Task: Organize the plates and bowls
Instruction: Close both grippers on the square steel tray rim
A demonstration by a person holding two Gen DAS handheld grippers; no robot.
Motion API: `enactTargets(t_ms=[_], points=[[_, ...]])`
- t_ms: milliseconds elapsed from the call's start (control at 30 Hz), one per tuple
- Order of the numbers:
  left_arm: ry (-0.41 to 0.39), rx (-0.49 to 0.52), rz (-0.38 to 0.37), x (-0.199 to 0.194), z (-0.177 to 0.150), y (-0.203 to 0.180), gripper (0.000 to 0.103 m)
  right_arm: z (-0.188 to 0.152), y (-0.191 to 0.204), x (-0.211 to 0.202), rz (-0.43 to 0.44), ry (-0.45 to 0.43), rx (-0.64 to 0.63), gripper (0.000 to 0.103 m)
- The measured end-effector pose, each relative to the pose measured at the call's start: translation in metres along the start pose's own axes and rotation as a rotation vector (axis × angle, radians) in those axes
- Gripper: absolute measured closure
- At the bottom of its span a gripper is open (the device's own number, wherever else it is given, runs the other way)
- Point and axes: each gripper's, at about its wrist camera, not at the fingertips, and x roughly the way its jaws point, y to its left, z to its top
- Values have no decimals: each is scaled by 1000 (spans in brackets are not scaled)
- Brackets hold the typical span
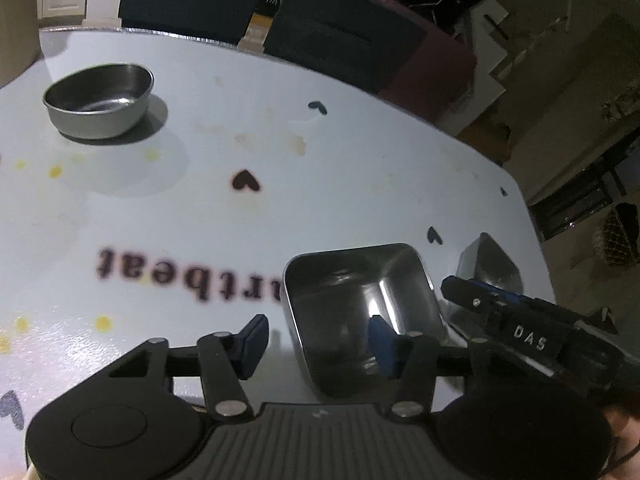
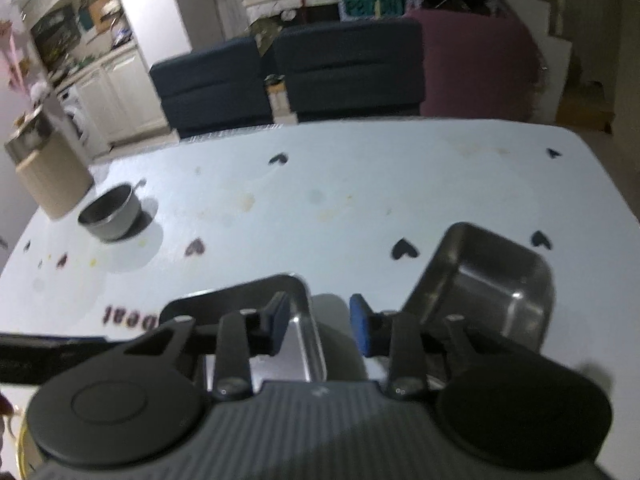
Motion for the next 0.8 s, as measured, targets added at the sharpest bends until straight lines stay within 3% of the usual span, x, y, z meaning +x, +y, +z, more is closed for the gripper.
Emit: enactTargets(t_ms=[300, 467, 667, 800], points=[[55, 11, 26, 29, 4, 4, 62, 4, 13, 37, -51, 72, -51, 75], [71, 8, 28, 35, 7, 8, 87, 3, 15, 50, -64, 113, -61, 83], [69, 18, 43, 35, 8, 5, 89, -4, 18, 53, -72, 146, -105, 93], [15, 34, 39, 22, 9, -3, 89, -9, 17, 45, -69, 153, -126, 97]])
